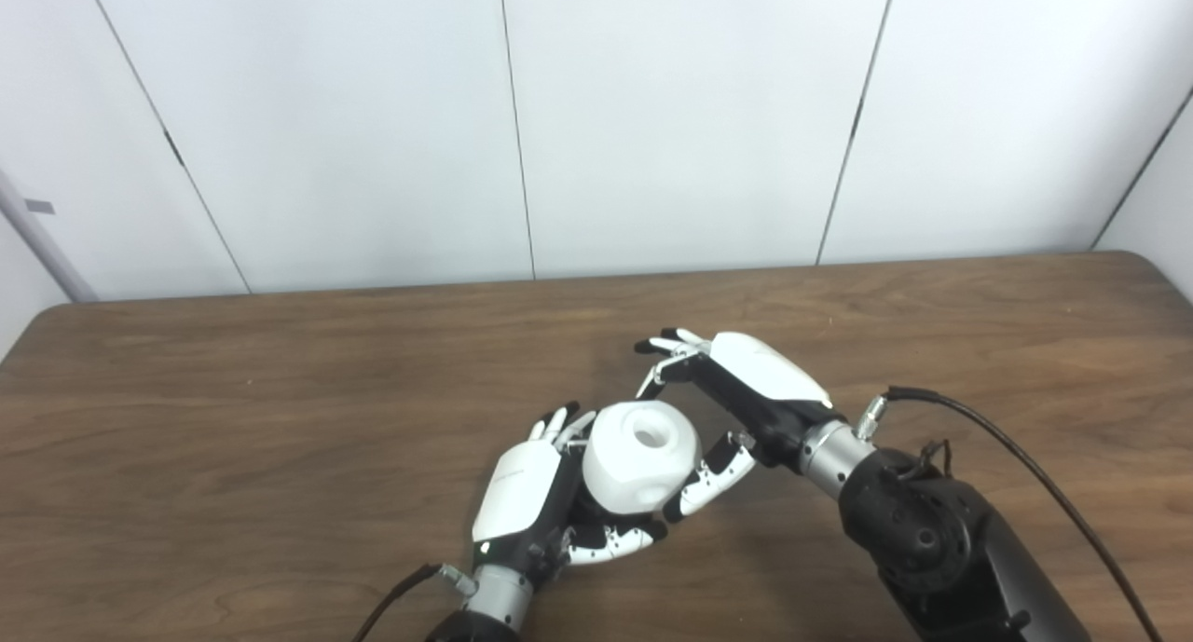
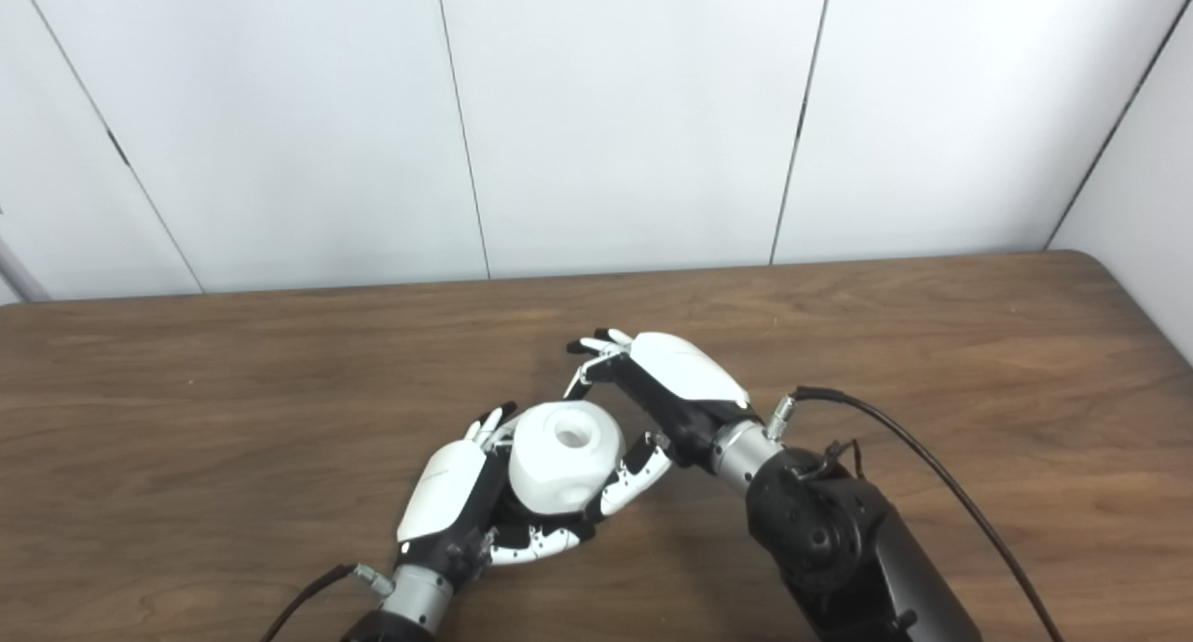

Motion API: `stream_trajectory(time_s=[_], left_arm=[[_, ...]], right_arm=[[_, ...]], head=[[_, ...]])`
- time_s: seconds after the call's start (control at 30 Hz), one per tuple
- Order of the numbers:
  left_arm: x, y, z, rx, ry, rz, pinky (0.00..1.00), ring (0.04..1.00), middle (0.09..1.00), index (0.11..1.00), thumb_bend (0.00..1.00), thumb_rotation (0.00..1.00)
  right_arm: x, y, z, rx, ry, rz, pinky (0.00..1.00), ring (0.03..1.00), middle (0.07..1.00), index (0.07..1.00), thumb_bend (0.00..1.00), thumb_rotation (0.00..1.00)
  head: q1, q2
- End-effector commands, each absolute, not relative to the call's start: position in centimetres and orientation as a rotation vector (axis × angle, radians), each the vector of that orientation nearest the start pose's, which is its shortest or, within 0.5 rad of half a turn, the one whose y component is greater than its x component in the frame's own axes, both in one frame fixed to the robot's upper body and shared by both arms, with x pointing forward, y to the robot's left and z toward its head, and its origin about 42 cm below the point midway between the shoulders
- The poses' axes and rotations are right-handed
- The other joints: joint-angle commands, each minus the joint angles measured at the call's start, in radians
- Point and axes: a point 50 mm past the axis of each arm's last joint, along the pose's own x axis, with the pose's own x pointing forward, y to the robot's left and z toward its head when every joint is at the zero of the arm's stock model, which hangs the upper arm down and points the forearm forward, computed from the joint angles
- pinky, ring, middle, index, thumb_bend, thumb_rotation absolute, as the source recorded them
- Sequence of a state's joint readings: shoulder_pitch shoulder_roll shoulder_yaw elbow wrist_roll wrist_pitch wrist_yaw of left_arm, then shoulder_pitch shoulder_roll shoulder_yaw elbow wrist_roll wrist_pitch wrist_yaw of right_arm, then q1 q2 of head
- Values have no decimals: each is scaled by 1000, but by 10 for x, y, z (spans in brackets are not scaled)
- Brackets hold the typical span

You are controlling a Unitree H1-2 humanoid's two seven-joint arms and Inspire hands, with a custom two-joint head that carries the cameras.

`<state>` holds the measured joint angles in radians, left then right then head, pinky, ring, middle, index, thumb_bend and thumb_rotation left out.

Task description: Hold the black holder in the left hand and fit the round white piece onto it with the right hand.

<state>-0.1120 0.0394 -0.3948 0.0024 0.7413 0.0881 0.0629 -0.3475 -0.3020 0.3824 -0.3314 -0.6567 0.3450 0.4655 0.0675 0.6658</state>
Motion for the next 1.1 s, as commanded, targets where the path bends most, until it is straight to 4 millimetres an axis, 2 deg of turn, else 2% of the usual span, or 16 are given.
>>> stream_trajectory(time_s=[0.0, 0.3, 0.6, 1.07], left_arm=[[291, 99, 113, 782, -171, -325, 1000, 1000, 911, 478, 520, 45], [293, 103, 111, 776, -162, -326, 1000, 1000, 912, 478, 520, 45], [295, 108, 109, 784, -168, -317, 1000, 1000, 907, 478, 521, 46], [300, 114, 108, 770, -156, -313, 1000, 1000, 914, 478, 521, 45]], right_arm=[[335, -147, 241, -991, -287, 588, 962, 980, 916, 478, 514, 127], [338, -152, 245, -1030, -293, 563, 944, 974, 910, 477, 513, 127], [342, -165, 252, -1053, -280, 535, 992, 994, 921, 477, 513, 125], [346, -181, 263, -1072, -277, 496, 1000, 997, 923, 479, 515, 125]], head=[[0, 1], [-21, -11], [-39, -21], [-61, -40]])
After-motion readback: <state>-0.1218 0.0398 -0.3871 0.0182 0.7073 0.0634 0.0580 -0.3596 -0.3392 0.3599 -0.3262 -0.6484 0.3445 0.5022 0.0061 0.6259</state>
